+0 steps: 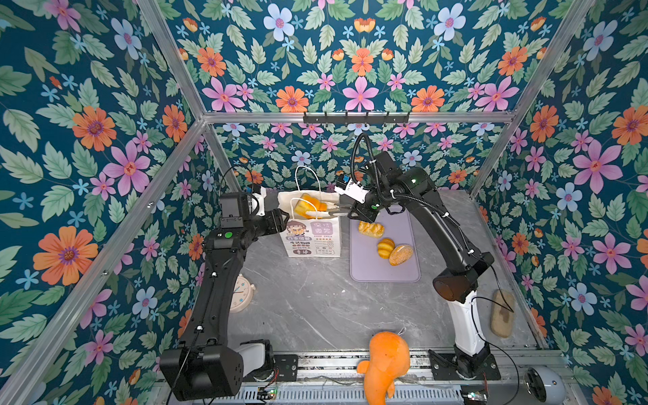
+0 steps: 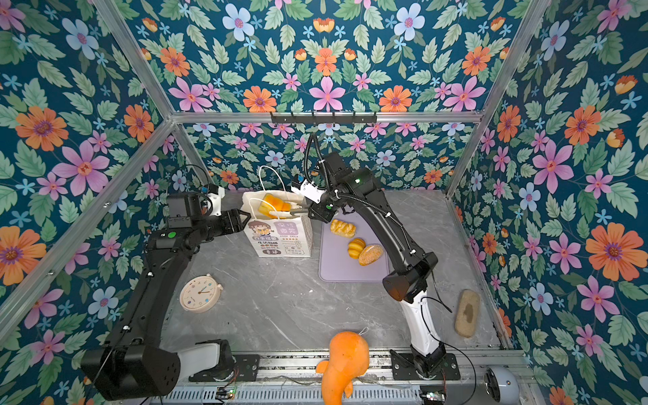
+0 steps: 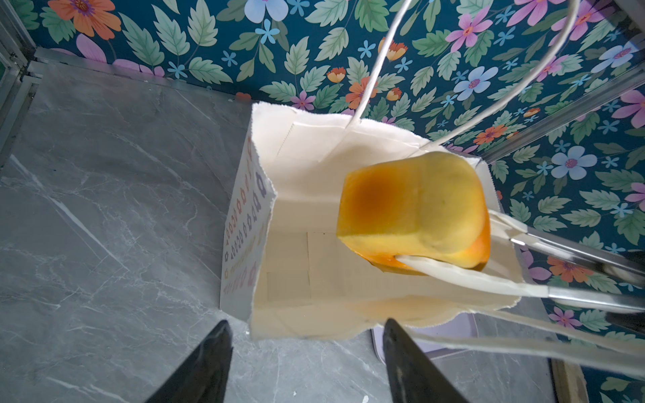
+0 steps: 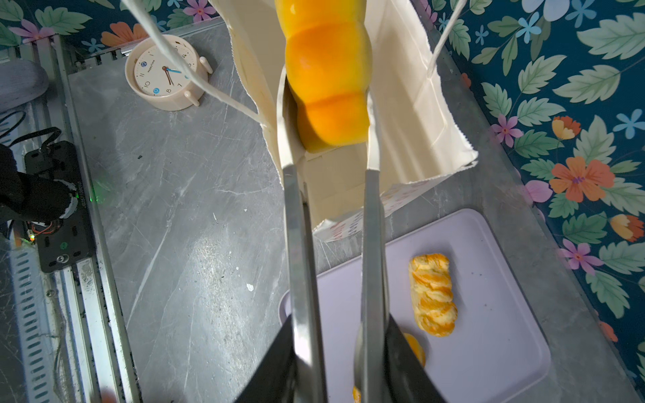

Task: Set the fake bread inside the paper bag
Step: 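Open the tongs with the right gripper to drop the yellow loaf into the bag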

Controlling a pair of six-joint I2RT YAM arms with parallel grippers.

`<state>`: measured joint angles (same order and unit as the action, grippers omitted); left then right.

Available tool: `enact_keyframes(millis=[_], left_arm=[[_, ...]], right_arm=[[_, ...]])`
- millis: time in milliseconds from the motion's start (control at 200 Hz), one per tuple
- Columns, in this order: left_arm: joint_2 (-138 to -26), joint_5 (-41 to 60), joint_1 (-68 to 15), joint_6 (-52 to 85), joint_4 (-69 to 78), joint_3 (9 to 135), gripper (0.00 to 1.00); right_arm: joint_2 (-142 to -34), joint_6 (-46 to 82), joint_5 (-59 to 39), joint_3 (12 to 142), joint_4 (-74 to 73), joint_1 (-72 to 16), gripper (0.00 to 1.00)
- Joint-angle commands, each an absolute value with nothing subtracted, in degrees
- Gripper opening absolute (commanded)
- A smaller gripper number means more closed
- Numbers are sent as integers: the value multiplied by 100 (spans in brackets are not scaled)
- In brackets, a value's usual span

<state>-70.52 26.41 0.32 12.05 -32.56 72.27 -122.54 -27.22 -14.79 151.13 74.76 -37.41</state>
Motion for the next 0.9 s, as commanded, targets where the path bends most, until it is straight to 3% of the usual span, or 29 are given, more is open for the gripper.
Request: enact_keyframes(millis=[0,895], left_arm=[[-7022,2689,26,1219,-3147,7225,69],[-6961,2769,26,1296,-3070,7146,69]], right_arm=[[-12285,-2742,-1525,15149,7282,-3744,37],[-12225,-2725,-1510,15193,7339,-3811,41]])
